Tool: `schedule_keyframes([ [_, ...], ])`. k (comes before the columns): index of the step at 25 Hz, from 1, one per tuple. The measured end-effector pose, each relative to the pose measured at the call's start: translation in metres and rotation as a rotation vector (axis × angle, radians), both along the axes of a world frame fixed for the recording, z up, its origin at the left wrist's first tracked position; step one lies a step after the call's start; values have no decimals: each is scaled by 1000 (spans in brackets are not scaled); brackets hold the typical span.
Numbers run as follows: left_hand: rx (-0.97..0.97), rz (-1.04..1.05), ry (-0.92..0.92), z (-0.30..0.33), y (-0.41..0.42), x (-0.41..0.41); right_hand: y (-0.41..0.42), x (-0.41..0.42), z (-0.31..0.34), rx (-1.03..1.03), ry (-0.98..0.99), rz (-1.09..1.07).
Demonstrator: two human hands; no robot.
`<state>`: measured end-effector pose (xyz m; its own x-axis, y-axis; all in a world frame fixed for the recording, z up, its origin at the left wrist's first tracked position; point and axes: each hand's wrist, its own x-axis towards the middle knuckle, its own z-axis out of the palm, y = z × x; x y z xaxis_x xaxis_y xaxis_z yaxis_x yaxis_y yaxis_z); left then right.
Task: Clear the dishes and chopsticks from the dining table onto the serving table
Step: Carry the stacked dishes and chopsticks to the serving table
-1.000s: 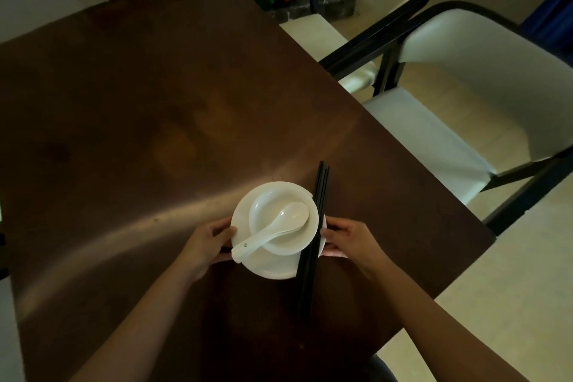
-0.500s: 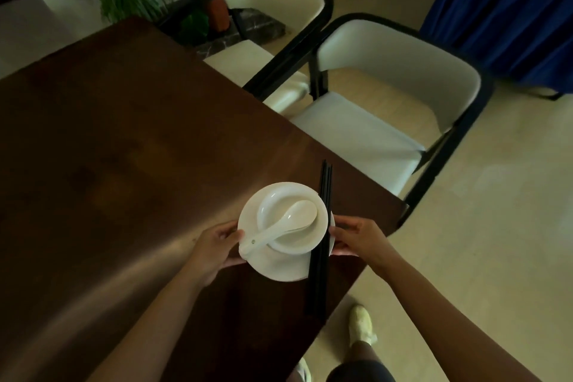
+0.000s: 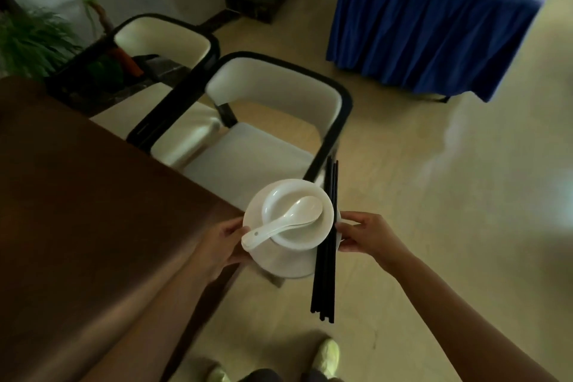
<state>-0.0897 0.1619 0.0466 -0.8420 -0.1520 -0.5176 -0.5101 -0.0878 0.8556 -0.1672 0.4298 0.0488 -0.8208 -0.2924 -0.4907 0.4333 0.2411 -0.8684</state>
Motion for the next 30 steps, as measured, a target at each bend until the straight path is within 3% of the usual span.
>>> schedule_keyframes([
  [4, 7, -35, -19, 12, 100, -66, 104, -37, 12, 9, 11, -110],
  [10, -2, -302, -11, 19, 238, -174, 245, -89, 12, -5, 16, -327],
  [16, -5, -438, -5, 14, 378, -293, 379, -166, 13, 6, 30, -475],
  [24, -6, -630, 14, 35, 579, -449, 570, -275, 39, 27, 39, -607],
  [30, 2, -592, 27, 28, 730, -548, 727, -388, 36, 48, 80, -549],
])
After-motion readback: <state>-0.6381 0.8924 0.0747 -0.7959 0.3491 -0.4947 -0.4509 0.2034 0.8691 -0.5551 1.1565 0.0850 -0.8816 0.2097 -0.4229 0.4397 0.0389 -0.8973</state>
